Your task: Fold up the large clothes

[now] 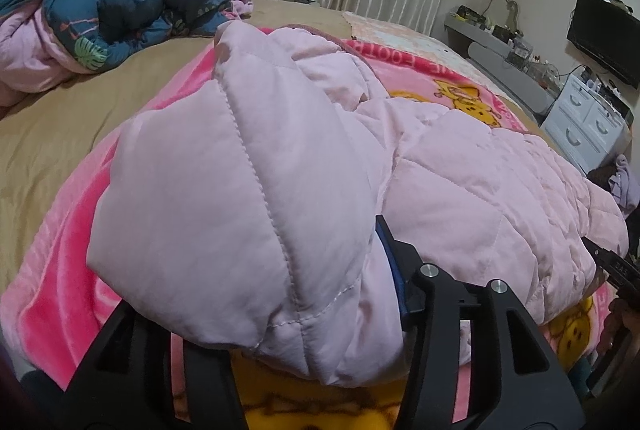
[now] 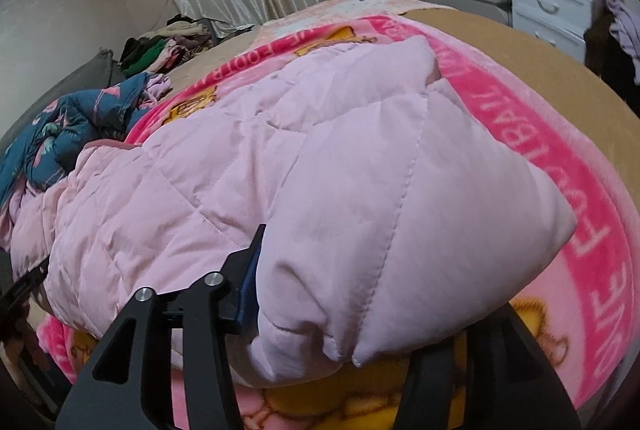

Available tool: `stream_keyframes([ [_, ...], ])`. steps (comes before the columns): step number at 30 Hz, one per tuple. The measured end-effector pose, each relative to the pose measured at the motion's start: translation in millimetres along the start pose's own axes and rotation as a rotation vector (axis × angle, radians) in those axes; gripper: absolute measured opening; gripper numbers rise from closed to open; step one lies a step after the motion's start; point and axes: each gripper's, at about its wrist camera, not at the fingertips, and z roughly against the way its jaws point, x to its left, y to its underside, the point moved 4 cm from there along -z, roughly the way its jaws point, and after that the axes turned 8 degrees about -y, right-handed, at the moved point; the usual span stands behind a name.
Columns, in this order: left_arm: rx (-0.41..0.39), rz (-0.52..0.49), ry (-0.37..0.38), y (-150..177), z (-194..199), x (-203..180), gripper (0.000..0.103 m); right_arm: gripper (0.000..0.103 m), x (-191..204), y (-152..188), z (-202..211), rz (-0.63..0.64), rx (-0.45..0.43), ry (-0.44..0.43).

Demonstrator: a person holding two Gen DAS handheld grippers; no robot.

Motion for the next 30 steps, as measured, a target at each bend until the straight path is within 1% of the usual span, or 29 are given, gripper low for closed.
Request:
stream_keyframes([
  [2, -0.005, 0.005, 0.001, 2, 0, 2, 0.045, 0.06, -4, 1, 0, -0.031, 0.003, -0.001],
  [3, -0.007, 0.011, 0.003, 4, 0, 3, 0.045, 0.062, -7, 3, 1, -0.047, 0.003, 0.001],
  [5, -0.005, 0.029, 0.01, 7, -2, 7, 0.048, 0.07, -9, 5, 3, -0.061, 0.003, 0.008],
  [6, -0.004, 0.042, 0.016, 9, -2, 9, 0.049, 0.071, -10, 6, 4, -0.068, 0.001, 0.008],
  [8, -0.001, 0.063, 0.029, 13, -3, 14, 0.053, 0.077, -13, 9, 7, -0.074, -0.002, 0.011],
  [9, 0.001, 0.074, 0.035, 13, -3, 16, 0.054, 0.079, -14, 9, 8, -0.079, -0.003, 0.013],
  [11, 0.011, 0.105, 0.051, 16, -4, 22, 0.059, 0.086, -16, 12, 11, -0.091, -0.002, 0.017],
  [13, 0.019, 0.131, 0.063, 20, -3, 27, 0.063, 0.09, -18, 16, 15, -0.091, 0.0, 0.024],
  [17, 0.018, 0.144, 0.066, 26, 4, 32, 0.071, 0.092, -17, 20, 24, -0.078, -0.001, 0.035],
  [20, 0.01, 0.139, 0.057, 29, 15, 34, 0.073, 0.094, -15, 25, 32, -0.068, -0.009, 0.045],
  [24, -0.007, 0.107, 0.045, 32, 34, 33, 0.076, 0.096, -11, 31, 49, -0.048, -0.034, 0.056],
  [27, -0.02, 0.1, 0.053, 33, 49, 34, 0.084, 0.098, -3, 33, 68, -0.016, -0.077, 0.064],
  [29, -0.05, 0.084, 0.051, 31, 62, 32, 0.094, 0.099, 5, 35, 80, 0.007, -0.104, 0.061],
  [30, -0.073, 0.072, 0.047, 30, 71, 30, 0.094, 0.099, 10, 35, 87, 0.023, -0.118, 0.059],
])
